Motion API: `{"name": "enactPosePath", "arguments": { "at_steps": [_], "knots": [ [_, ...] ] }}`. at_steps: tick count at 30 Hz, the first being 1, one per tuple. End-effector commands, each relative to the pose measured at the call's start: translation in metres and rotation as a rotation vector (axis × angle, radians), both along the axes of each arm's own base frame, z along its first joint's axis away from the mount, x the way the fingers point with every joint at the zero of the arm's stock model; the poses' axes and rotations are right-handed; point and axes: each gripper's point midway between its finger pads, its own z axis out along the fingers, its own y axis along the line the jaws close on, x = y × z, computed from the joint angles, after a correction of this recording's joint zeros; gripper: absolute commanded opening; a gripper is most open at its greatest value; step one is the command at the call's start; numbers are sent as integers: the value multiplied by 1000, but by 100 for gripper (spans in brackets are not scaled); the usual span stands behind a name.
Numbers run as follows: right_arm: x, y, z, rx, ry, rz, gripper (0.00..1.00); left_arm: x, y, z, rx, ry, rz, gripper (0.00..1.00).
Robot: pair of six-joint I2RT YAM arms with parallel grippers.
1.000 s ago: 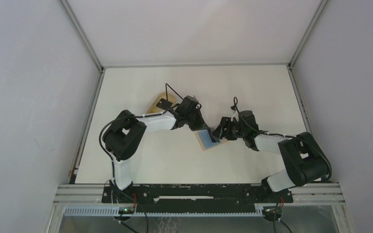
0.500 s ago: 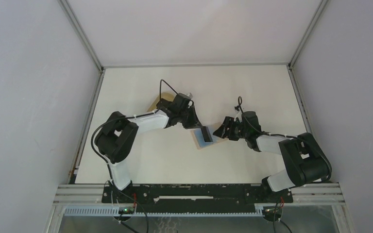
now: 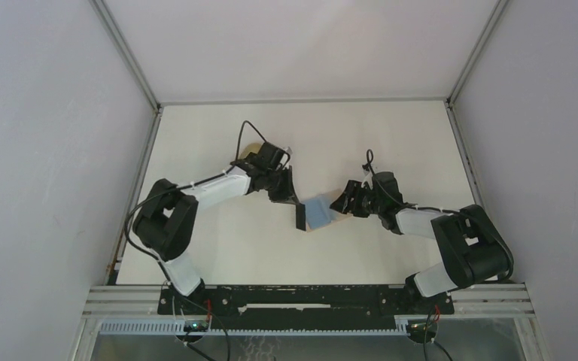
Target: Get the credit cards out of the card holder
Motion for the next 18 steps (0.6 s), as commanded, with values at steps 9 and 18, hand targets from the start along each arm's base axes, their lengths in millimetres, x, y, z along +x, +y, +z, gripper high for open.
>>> {"name": "enactPosePath", "arguments": {
  "at_steps": [9,18],
  "knots": [
    [5,0,3,-44,5,9,68,52,101,98,19,-249,217,0],
    [32,1,101,-52,-220,16,71,118,184,119,-79,-389,566,0]
  ]
}}
